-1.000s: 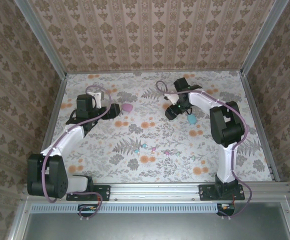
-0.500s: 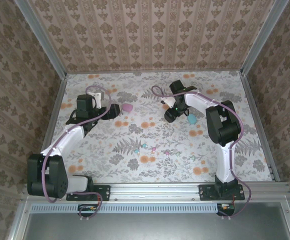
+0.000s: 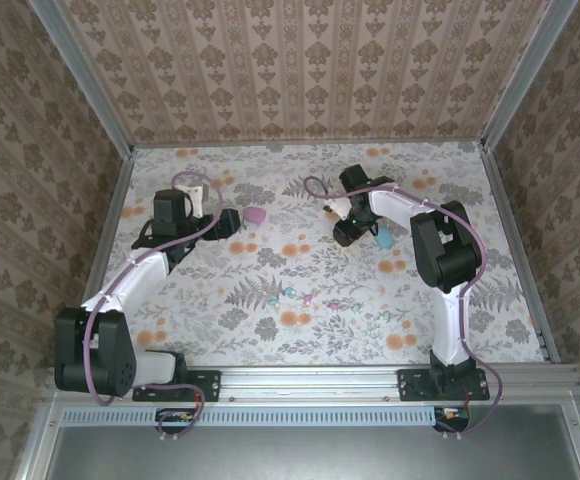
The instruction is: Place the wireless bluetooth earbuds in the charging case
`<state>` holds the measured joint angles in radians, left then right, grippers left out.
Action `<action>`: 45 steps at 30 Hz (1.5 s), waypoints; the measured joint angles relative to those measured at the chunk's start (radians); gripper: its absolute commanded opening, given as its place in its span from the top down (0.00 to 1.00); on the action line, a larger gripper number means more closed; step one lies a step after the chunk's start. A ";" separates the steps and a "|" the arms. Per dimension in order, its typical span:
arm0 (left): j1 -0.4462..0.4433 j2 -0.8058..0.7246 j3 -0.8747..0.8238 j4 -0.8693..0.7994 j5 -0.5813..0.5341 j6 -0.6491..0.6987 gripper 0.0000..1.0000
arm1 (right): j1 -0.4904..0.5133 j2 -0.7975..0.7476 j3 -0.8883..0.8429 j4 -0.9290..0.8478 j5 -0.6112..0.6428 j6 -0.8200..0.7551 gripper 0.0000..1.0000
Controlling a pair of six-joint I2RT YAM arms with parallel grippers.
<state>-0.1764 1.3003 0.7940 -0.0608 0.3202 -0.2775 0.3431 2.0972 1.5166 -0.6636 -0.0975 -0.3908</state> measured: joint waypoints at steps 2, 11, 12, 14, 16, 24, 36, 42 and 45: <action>0.000 0.000 0.000 0.000 0.010 -0.005 0.05 | 0.000 -0.011 -0.018 0.020 -0.004 0.002 0.60; -0.015 0.000 0.032 0.009 0.120 -0.084 0.08 | 0.006 -0.335 -0.262 0.214 -0.201 0.034 0.64; -0.024 0.000 0.046 0.011 0.139 -0.098 0.08 | 0.006 -0.398 -0.298 0.251 -0.235 0.035 0.64; -0.048 0.003 0.079 0.022 0.175 -0.125 0.08 | 0.011 -0.500 -0.348 0.317 -0.288 0.035 0.62; -0.077 0.009 0.117 0.038 0.209 -0.153 0.08 | 0.021 -0.579 -0.383 0.376 -0.328 0.035 0.62; -0.228 0.075 0.274 0.078 0.329 -0.280 0.08 | 0.097 -0.693 -0.435 0.492 -0.370 0.033 0.62; -0.328 0.155 0.328 0.088 0.396 -0.362 0.20 | 0.136 -0.718 -0.453 0.557 -0.335 0.032 0.62; -0.348 0.186 0.344 0.088 0.404 -0.382 0.25 | 0.139 -0.718 -0.456 0.570 -0.316 0.035 0.62; -0.354 0.198 0.370 0.090 0.417 -0.385 0.26 | 0.144 -0.718 -0.456 0.577 -0.308 0.035 0.62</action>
<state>-0.5308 1.4979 1.1637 0.0296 0.7376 -0.6628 0.4873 1.3788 1.0607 -0.0868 -0.4053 -0.3557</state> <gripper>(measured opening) 0.745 0.396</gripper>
